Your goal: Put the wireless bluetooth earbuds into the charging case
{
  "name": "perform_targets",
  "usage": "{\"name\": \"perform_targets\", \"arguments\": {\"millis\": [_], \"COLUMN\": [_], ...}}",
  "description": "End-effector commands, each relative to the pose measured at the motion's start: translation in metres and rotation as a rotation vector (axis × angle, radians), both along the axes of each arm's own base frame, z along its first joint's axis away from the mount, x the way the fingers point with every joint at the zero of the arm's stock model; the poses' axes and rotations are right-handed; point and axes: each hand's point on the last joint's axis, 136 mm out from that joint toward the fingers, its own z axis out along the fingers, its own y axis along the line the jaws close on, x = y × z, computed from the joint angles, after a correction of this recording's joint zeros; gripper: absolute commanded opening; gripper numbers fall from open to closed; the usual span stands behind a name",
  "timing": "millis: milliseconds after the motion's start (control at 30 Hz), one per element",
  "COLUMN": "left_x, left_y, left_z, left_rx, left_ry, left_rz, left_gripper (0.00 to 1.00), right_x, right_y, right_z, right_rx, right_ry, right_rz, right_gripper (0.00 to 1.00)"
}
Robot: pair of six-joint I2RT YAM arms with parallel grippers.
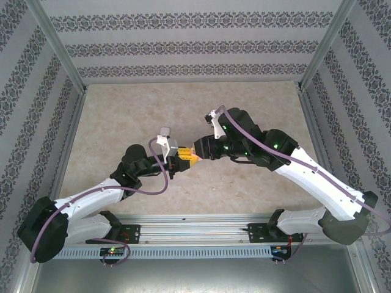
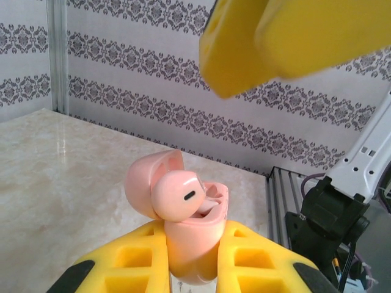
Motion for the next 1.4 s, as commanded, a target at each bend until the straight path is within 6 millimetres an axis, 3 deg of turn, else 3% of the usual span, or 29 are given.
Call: {"name": "perform_targets", "arguments": {"millis": [0, 433, 1367], "left_x": [-0.004, -0.006, -0.007], "left_y": [0.0, 0.002, 0.004], "left_z": [0.016, 0.017, 0.018], "left_rx": [0.009, 0.031, 0.035], "left_ry": [-0.067, -0.086, -0.096], "left_rz": [-0.009, -0.01, -0.004], "left_gripper": [0.0, 0.0, 0.0], "right_x": [0.003, 0.01, 0.007], "right_y": [0.003, 0.017, 0.024], "right_z": [-0.004, -0.013, -0.032], "right_rx": [-0.075, -0.126, -0.186], "right_ry": [-0.013, 0.022, 0.088], "right_rz": [0.008, 0.024, 0.045], "right_gripper": [0.41, 0.42, 0.32]}}
